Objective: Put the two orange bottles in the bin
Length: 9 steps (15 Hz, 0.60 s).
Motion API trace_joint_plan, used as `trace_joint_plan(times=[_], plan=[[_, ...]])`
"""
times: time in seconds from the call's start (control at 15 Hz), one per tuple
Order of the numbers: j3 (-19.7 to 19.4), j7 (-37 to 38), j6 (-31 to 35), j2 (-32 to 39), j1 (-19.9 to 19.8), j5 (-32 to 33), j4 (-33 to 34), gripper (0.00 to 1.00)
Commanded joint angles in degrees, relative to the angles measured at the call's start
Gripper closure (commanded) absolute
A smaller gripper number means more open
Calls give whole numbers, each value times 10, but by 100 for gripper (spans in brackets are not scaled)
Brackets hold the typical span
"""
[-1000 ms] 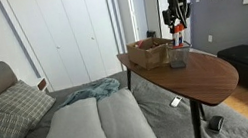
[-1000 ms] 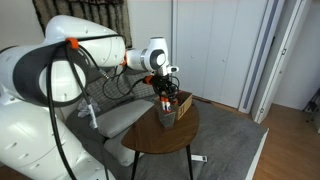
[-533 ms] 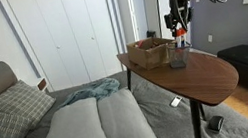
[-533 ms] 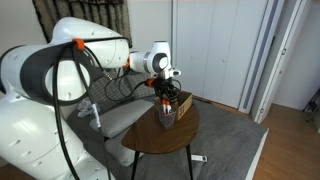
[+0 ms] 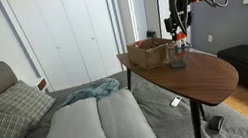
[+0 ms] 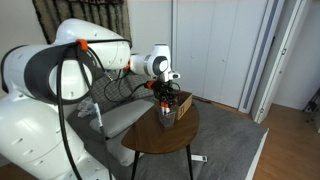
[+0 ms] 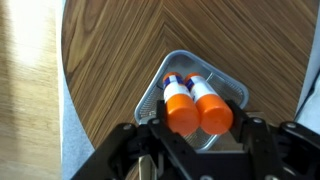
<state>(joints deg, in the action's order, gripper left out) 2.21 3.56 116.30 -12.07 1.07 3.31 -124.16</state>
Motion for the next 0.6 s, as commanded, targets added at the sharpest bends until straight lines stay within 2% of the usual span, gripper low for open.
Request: trace_joint_plan(times=[0.0,0.53], plan=[[-3,-10,23,2,4,-21,-17,66],[-2,-7,76,12,4,-32,-42,66]])
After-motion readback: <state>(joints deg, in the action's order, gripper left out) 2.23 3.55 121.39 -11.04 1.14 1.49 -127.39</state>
